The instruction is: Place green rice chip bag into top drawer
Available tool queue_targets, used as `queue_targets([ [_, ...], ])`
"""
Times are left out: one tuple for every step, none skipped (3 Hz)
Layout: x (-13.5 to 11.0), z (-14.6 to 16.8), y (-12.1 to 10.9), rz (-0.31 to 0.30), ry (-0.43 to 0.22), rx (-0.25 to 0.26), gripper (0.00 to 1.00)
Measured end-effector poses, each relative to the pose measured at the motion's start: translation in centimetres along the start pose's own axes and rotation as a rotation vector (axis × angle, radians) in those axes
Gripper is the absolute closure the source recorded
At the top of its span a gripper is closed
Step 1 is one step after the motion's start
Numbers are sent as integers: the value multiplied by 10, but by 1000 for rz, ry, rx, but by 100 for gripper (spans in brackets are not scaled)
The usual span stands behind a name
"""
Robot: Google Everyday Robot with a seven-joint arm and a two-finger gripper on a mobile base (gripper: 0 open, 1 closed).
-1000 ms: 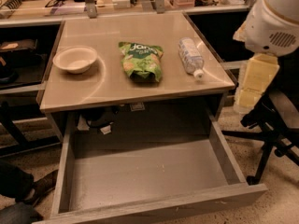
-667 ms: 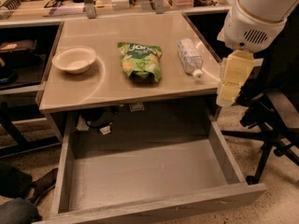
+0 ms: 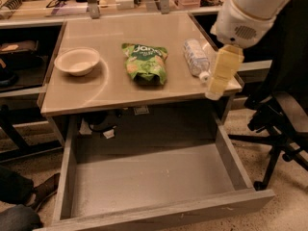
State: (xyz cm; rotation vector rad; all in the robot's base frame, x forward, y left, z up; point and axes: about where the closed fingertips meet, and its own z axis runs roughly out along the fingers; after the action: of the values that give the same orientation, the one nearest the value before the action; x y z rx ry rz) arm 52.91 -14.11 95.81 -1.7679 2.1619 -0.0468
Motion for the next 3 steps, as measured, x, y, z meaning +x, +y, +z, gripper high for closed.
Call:
queue_targets([
  [-32,12,-36,-19,-34,28,0],
  [-62,22,-77,-24,-57,40,0],
  [-62,22,-77,-24,-57,39,0],
])
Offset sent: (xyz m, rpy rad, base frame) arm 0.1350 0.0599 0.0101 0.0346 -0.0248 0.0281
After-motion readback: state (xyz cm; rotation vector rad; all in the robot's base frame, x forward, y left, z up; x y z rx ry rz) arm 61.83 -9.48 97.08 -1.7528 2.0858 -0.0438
